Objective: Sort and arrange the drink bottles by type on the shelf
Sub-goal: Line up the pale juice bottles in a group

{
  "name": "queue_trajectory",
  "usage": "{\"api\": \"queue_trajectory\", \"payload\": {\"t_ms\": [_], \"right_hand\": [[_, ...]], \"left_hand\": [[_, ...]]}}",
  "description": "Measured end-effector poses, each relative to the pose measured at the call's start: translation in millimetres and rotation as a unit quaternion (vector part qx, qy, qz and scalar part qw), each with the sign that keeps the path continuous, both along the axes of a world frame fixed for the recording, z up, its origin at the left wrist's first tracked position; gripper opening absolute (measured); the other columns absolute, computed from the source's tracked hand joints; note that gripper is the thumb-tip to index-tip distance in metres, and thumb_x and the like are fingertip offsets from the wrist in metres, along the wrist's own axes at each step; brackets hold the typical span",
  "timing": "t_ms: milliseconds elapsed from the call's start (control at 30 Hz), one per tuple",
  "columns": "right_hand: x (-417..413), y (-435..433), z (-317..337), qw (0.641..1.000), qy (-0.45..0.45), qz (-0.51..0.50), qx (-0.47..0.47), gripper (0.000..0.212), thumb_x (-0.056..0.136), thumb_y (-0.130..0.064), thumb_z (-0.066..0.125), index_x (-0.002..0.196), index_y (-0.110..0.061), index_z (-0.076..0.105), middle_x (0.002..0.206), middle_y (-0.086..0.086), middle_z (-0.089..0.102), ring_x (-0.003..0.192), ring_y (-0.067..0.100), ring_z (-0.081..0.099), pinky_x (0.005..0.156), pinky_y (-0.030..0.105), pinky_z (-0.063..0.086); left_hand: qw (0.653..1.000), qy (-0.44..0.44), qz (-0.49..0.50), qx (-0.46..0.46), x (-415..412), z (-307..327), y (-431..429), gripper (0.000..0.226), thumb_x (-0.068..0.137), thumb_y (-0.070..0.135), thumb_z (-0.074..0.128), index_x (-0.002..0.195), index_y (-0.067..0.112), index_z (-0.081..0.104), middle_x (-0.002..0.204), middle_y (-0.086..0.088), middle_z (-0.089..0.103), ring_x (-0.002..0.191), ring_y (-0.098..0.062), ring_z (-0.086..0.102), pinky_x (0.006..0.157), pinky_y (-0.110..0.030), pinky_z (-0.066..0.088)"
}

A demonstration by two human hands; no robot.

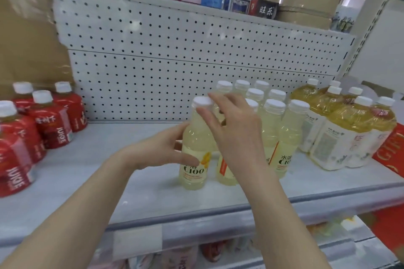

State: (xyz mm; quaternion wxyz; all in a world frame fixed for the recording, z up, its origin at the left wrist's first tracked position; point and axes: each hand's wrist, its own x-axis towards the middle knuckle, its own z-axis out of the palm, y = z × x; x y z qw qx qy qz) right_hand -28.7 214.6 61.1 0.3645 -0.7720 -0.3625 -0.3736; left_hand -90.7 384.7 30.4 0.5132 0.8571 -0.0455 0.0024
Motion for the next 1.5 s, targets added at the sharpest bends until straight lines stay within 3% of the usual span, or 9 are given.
{"api": "queue_trajectory", "payload": {"t_ms": [133, 233, 367, 600, 867, 1000, 1200, 1300, 1500], "right_hand": [[33, -40, 5, 0.989, -0.132, -0.065, 0.022, 0.032, 0.1, -0.036, 0.061, 0.119, -0.013, 0.074, 0.112, 0.007, 0.071, 0.108, 0.033, 0.061, 0.098, 0.037, 0.041], [61, -58, -7, 0.992, -0.103, -0.066, -0.031, 0.04, 0.101, -0.042, 0.055, 0.128, -0.015, 0.068, 0.126, 0.008, 0.067, 0.125, 0.036, 0.057, 0.106, 0.053, 0.04], [67, -63, -27, 0.99, -0.11, -0.061, -0.059, 0.051, 0.101, -0.047, 0.05, 0.138, -0.013, 0.06, 0.136, 0.007, 0.063, 0.142, 0.034, 0.044, 0.119, 0.054, 0.027], [92, -111, -38, 0.989, -0.09, -0.114, -0.019, 0.055, 0.1, -0.056, 0.045, 0.141, -0.021, 0.054, 0.146, 0.01, 0.051, 0.149, 0.038, 0.031, 0.116, 0.062, 0.025], [104, -116, -46, 0.998, -0.056, -0.042, -0.002, 0.054, 0.1, -0.047, 0.052, 0.146, -0.018, 0.048, 0.15, 0.014, 0.041, 0.152, 0.04, 0.021, 0.123, 0.047, 0.017], [105, -115, -49, 0.998, -0.059, -0.022, 0.006, 0.056, 0.101, -0.044, 0.054, 0.148, -0.015, 0.047, 0.153, 0.017, 0.038, 0.154, 0.042, 0.016, 0.126, 0.049, 0.016], [110, -114, -50, 0.998, -0.062, -0.003, 0.009, 0.054, 0.1, -0.041, 0.057, 0.146, -0.014, 0.048, 0.152, 0.018, 0.039, 0.153, 0.042, 0.018, 0.126, 0.041, 0.012], [108, -115, -49, 0.998, -0.052, 0.011, 0.021, 0.056, 0.099, -0.041, 0.059, 0.147, -0.017, 0.046, 0.155, 0.018, 0.035, 0.154, 0.038, 0.017, 0.126, 0.04, 0.013], [110, -127, -62, 0.986, 0.12, 0.052, 0.107, 0.073, 0.101, -0.037, 0.05, 0.162, -0.017, 0.014, 0.163, 0.0, 0.024, 0.152, 0.011, 0.021, 0.122, 0.033, 0.025]], "left_hand": [[0.997, -0.037, 0.064, -0.038, 4, -11, -11, 0.068, 0.08, 0.014, 0.081, 0.134, 0.039, 0.048, 0.122, 0.018, 0.066, 0.108, -0.005, 0.066, 0.096, -0.034, 0.055], [0.99, -0.068, 0.12, -0.041, 17, -14, -30, 0.068, 0.081, 0.017, 0.081, 0.136, 0.036, 0.046, 0.123, 0.018, 0.063, 0.109, -0.006, 0.064, 0.093, -0.035, 0.056], [0.975, -0.101, 0.187, -0.058, 35, -23, -53, 0.059, 0.085, 0.021, 0.077, 0.131, 0.039, 0.045, 0.122, 0.02, 0.06, 0.11, -0.008, 0.063, 0.09, -0.031, 0.054], [0.958, -0.105, 0.254, -0.083, 39, -37, -65, 0.059, 0.087, 0.021, 0.073, 0.135, 0.043, 0.046, 0.126, 0.012, 0.059, 0.108, -0.011, 0.064, 0.083, -0.026, 0.052], [0.968, -0.081, 0.222, -0.088, 55, -32, -67, 0.054, 0.091, 0.018, 0.068, 0.135, 0.043, 0.051, 0.127, 0.008, 0.062, 0.105, -0.014, 0.069, 0.097, -0.046, 0.054], [0.968, -0.089, 0.213, -0.103, 56, -40, -71, 0.053, 0.098, 0.025, 0.06, 0.136, 0.058, 0.045, 0.125, 0.02, 0.062, 0.11, -0.01, 0.067, 0.101, -0.043, 0.051], [0.978, -0.075, 0.164, -0.104, 60, -35, -85, 0.053, 0.105, 0.021, 0.044, 0.146, 0.052, 0.033, 0.14, 0.029, 0.051, 0.121, 0.003, 0.056, 0.105, -0.026, 0.047], [0.974, -0.073, 0.172, -0.129, 61, -34, -90, 0.049, 0.106, 0.03, 0.042, 0.148, 0.052, 0.03, 0.149, 0.023, 0.045, 0.132, -0.002, 0.049, 0.112, -0.034, 0.041], [0.969, -0.15, 0.167, -0.1, 38, -33, -115, 0.045, 0.094, 0.058, 0.051, 0.136, 0.06, 0.035, 0.138, 0.036, 0.048, 0.133, 0.006, 0.043, 0.104, -0.022, 0.044]]}}
